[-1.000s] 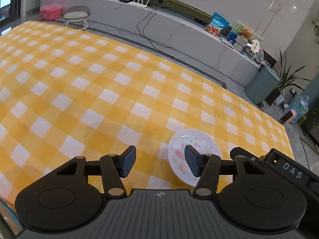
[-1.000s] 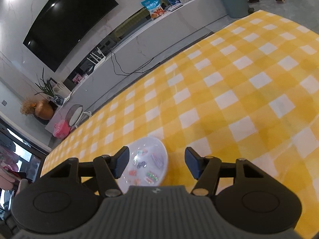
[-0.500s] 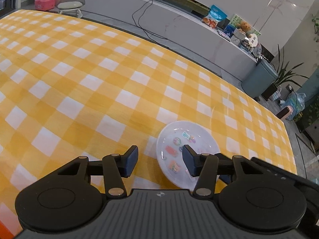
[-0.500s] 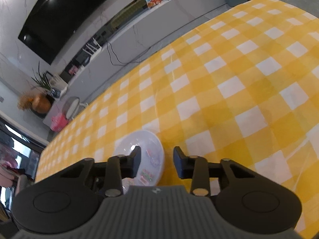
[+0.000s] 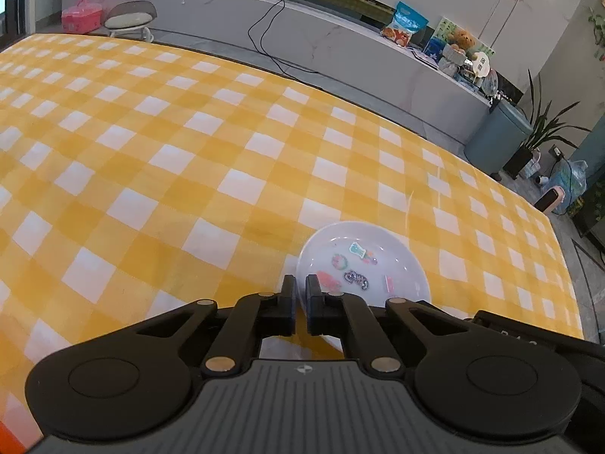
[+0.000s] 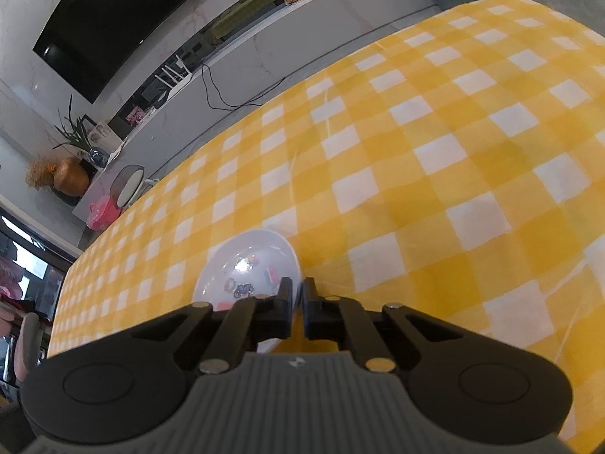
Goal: Organize plates and bowls
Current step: 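Reach both grippers to the small white sticker plate's rim, then close both grippers on the sticker plate's rim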
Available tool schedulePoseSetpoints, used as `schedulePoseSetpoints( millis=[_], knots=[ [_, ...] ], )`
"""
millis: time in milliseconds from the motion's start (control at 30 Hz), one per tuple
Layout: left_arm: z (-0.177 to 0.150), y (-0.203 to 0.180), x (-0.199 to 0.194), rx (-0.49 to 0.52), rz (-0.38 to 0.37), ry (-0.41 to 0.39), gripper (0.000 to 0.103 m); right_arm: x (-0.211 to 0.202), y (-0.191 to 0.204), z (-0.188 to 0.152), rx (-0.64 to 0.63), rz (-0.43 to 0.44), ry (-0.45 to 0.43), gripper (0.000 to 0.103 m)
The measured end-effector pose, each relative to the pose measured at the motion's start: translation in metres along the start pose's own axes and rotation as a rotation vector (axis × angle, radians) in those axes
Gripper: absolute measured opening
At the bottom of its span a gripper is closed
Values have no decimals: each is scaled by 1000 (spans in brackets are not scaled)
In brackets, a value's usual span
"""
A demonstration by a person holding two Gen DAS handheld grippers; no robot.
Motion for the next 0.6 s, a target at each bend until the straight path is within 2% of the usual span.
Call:
schedulePoseSetpoints(
  millis=[400,600],
  knots=[
    [0,-16,-34,18,-19,-13,4,-26,-1,-1,55,25,15,1],
    [-7,-22,-58,17,-41,-2,4,-53,-1,-10,55,34,25,1]
  ],
)
Point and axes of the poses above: each gripper's, at about its wrist camera, not at the fingertips, and x roughly the way its jaws point, y to its left, z to its top, the point moved 9 cm from there along x, roughly the way its jaws point, and after that the axes turned 12 degrees about -z, right-handed, at the moved point
